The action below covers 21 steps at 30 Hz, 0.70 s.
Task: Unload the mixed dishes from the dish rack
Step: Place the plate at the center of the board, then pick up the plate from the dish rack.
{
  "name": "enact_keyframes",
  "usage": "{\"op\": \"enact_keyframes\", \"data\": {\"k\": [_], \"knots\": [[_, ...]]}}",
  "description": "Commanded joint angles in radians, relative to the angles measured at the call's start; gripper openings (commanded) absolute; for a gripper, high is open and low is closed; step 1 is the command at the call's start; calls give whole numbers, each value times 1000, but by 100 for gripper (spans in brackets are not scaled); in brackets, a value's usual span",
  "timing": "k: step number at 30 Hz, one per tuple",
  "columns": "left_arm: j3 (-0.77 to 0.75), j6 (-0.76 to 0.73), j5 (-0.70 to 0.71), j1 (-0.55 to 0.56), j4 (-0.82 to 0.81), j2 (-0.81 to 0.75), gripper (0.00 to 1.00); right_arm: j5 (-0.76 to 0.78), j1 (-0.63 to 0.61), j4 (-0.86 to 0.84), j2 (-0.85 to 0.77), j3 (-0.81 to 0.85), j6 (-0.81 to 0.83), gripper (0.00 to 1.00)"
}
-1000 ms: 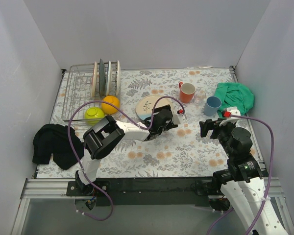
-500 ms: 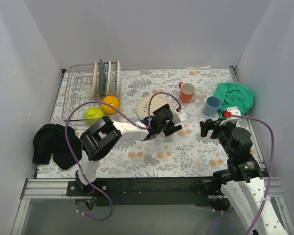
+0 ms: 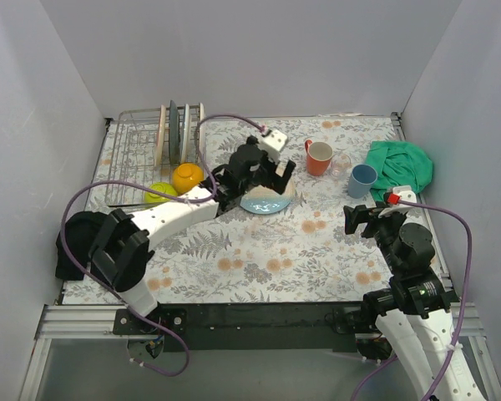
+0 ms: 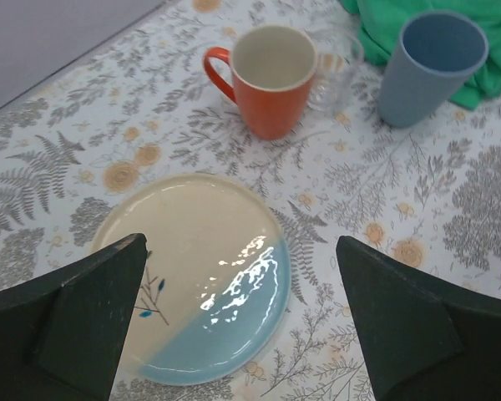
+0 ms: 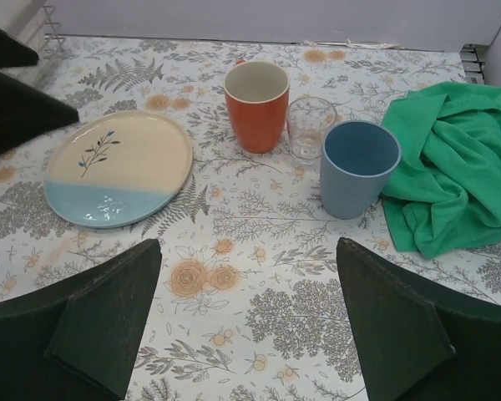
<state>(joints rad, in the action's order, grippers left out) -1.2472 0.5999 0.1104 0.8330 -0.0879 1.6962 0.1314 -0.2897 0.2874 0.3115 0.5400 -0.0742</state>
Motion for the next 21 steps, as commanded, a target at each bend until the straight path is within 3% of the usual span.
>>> {"op": "enact_keyframes", "data": {"k": [1, 14, 21], "knots": [[-40, 176, -29, -116, 82, -156, 98, 8, -5, -44, -14, -8, 7, 94], [5, 366, -81, -673, 204, -377, 98, -58, -5, -53, 23, -9, 10, 94], [-14, 428, -142, -888, 188, -322, 98, -91, -5, -56, 41, -9, 14, 93]]}}
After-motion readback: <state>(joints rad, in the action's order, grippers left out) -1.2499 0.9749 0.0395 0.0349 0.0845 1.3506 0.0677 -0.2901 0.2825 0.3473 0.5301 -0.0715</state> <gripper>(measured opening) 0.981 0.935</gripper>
